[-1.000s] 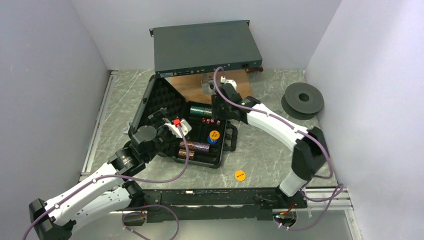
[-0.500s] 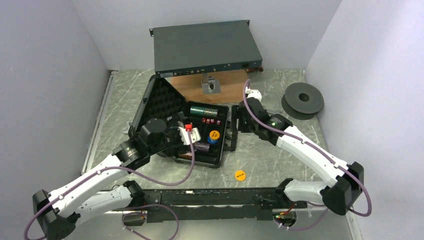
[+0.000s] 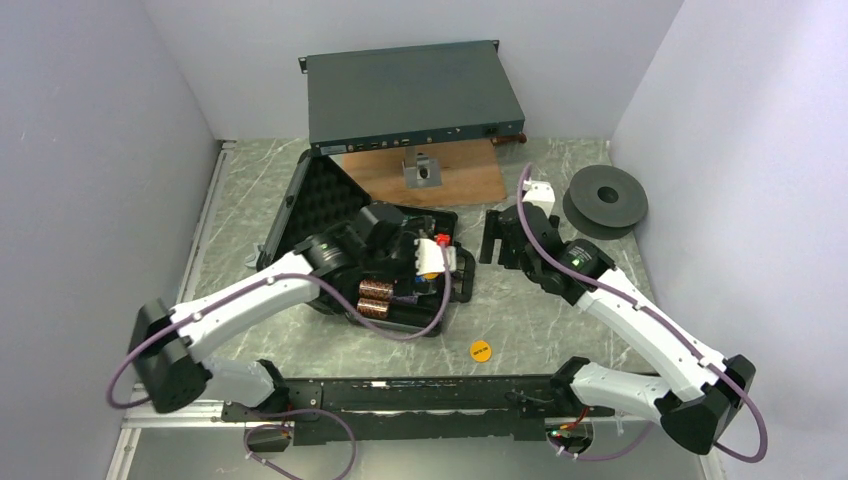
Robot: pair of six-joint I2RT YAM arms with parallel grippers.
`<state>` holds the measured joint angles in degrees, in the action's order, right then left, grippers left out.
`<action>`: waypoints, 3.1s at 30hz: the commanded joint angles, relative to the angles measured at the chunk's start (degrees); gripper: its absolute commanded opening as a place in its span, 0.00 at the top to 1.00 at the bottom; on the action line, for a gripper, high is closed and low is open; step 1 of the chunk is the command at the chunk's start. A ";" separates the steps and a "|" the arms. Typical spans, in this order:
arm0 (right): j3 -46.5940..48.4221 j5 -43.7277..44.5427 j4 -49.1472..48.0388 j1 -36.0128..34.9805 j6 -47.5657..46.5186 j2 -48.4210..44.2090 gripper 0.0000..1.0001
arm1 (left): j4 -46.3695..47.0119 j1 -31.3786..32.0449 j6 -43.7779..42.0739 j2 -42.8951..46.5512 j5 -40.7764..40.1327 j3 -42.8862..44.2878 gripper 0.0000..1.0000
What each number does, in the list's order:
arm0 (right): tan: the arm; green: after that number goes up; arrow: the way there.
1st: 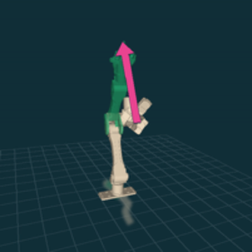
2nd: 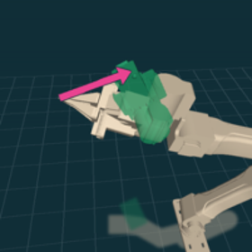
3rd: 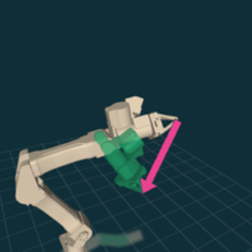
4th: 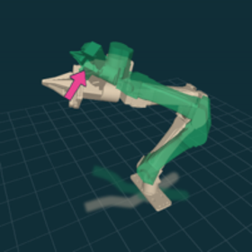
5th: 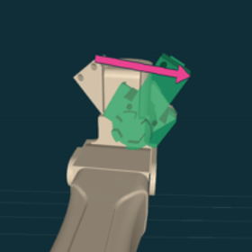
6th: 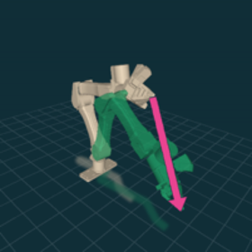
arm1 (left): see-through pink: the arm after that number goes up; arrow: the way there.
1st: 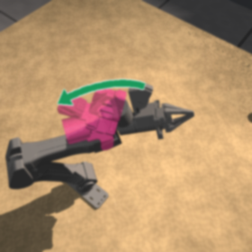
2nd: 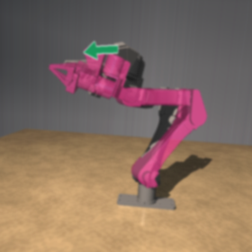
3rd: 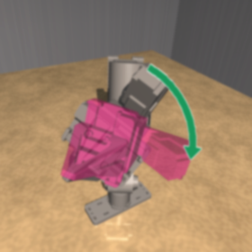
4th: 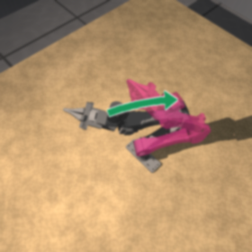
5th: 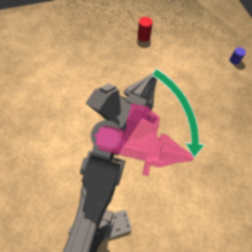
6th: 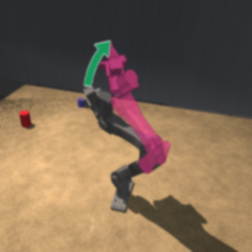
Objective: Pack up texas hold em set
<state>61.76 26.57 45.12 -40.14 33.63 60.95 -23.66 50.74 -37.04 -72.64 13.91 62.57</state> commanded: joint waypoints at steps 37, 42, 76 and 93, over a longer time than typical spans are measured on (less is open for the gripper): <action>-22.29 -20.03 4.21 -12.48 19.41 1.76 0.10 | 32.84 0.49 -5.17 3.87 -40.18 -5.55 0.00; -23.17 -18.61 0.59 -13.73 19.40 7.54 0.15 | 32.27 -3.42 1.57 5.87 -41.00 -4.50 0.00; -28.52 -17.95 -6.94 -14.42 18.89 14.95 0.39 | 34.57 -15.12 11.80 10.77 -36.01 -6.67 0.00; -29.37 -20.00 -5.15 -15.60 18.35 13.91 0.36 | 34.47 -15.91 12.50 10.85 -35.29 -6.71 0.00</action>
<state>35.35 9.37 39.97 -55.02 51.44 73.12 8.75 35.20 -25.76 -62.08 -22.31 55.83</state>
